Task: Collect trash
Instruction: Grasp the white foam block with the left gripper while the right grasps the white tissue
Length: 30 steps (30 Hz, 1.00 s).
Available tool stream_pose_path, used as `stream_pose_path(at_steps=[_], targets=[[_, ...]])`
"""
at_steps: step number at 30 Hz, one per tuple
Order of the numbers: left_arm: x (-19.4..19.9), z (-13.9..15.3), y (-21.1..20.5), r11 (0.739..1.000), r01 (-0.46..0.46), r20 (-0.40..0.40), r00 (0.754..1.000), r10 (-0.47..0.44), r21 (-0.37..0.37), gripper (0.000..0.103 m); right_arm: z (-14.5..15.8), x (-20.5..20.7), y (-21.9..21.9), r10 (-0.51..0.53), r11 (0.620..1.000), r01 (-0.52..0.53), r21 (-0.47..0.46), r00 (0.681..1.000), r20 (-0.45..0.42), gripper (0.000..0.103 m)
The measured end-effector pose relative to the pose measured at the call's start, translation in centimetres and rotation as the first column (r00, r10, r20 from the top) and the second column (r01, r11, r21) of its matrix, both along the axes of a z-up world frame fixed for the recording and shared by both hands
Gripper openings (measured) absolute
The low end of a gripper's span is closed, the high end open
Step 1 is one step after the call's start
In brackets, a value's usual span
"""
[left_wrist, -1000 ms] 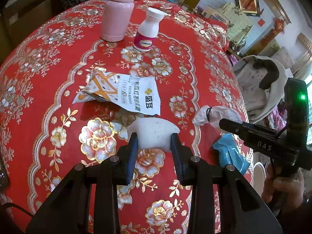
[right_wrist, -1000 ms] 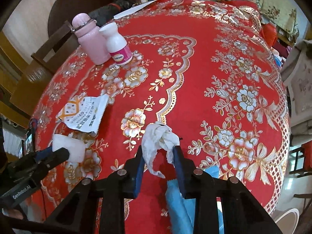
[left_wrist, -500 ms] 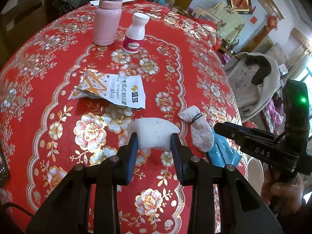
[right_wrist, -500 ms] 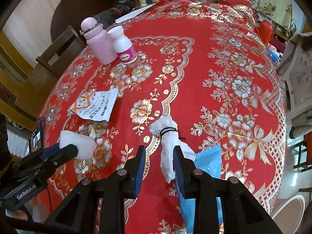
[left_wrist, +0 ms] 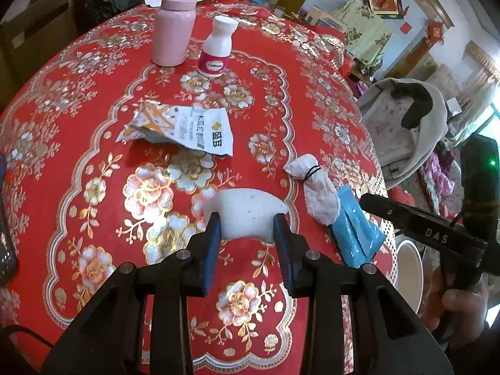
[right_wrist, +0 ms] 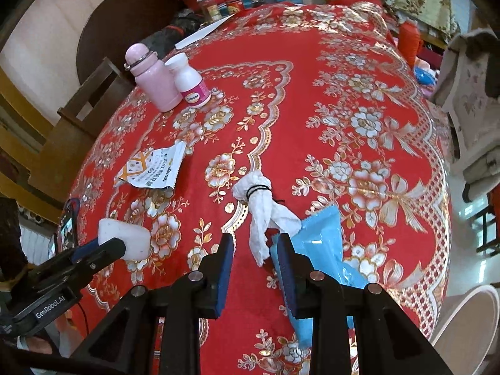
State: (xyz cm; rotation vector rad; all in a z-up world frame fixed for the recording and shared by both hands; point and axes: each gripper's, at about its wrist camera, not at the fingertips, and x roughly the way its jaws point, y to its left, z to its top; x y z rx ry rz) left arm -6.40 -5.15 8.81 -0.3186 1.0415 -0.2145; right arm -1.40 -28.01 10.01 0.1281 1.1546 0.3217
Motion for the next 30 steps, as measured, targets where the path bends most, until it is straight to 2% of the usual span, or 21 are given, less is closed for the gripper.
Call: stream_pose_path(at_steps=[8, 12, 13, 14, 15, 22, 27, 28, 30], targets=[[-0.9, 0.1, -0.7, 1.000, 0.008, -0.008, 1.000, -0.008, 0.016, 0.031, 0.2, -1.6, -1.3, -0.028, 0.999, 0.027, 0.032, 1.000, 0.005, 0.028], [-1.2, 0.0, -0.9, 1.000, 0.005, -0.007, 1.000, -0.005, 0.016, 0.031, -0.3, -1.3, -1.1, -0.011, 1.000, 0.011, 0.011, 1.000, 0.004, 0.029], [-1.3, 0.0, -0.9, 1.000, 0.005, -0.010, 1.000, -0.005, 0.015, 0.031, -0.6, -1.0, -0.9, -0.010, 1.000, 0.010, -0.004, 1.000, -0.002, 0.032], [-1.4, 0.1, -0.9, 1.000, 0.007, -0.009, 1.000, -0.007, 0.019, 0.031, -1.1, -0.4, -0.5, -0.009, 1.000, 0.009, -0.030, 1.000, -0.009, 0.043], [-1.5, 0.1, -0.8, 1.000, 0.007, -0.007, 1.000, -0.007, 0.023, 0.031, -1.5, 0.0, -0.3, -0.004, 0.999, 0.004, -0.039, 1.000, -0.012, 0.047], [-2.1, -0.1, 0.5, 0.999, -0.017, -0.020, 1.000, 0.017, 0.028, 0.031, -4.7, 4.5, 2.6, 0.043, 0.993, -0.048, -0.108, 0.998, -0.043, 0.047], [-2.5, -0.4, 1.6, 0.999, -0.039, -0.024, 0.999, 0.040, 0.013, 0.031, -7.0, 6.4, 4.2, 0.083, 0.975, -0.096, -0.200, 0.994, -0.073, 0.047], [-2.6, -0.6, 1.8, 0.999, -0.044, -0.028, 0.999, 0.044, 0.008, 0.031, -6.9, 6.4, 4.3, 0.082, 0.972, -0.090, -0.217, 0.996, -0.047, 0.044], [-2.6, -0.9, 2.2, 0.999, -0.051, -0.036, 0.998, 0.051, -0.001, 0.031, -6.9, 6.6, 4.5, 0.076, 0.966, -0.087, -0.244, 0.996, -0.053, 0.040]])
